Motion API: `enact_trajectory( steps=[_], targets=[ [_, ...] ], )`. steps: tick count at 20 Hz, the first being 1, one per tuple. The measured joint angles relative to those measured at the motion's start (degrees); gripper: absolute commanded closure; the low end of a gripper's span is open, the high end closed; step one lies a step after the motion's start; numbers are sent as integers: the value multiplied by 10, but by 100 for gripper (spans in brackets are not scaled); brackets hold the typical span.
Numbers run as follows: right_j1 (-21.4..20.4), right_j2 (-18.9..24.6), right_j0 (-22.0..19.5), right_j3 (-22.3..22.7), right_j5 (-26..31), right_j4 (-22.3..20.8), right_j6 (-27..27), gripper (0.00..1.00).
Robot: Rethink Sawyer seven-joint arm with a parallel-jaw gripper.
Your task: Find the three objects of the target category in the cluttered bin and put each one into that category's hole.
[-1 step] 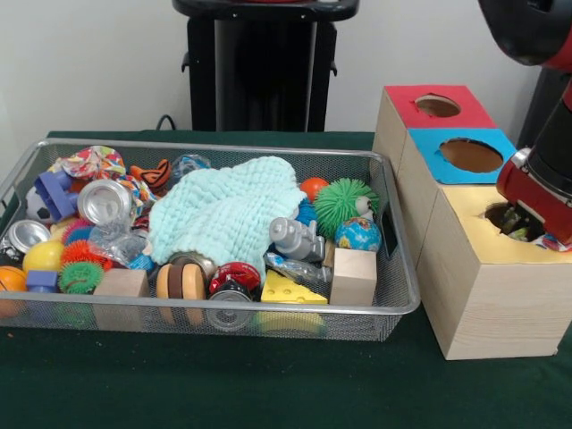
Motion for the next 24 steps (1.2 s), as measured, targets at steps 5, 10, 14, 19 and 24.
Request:
enact_trajectory(
  steps=[5, 10, 14, 19, 24],
  targets=[
    [0, 1, -1, -2, 3, -1, 0, 100],
    [-1, 1, 0, 0, 2, -2, 0, 100],
    [-8, 1, 2, 17, -21, -2, 0, 100],
    [-26, 1, 4, 61, -86, -3, 0, 0],
    [-36, 1, 3, 88, -100, -4, 0, 0]
  ],
)
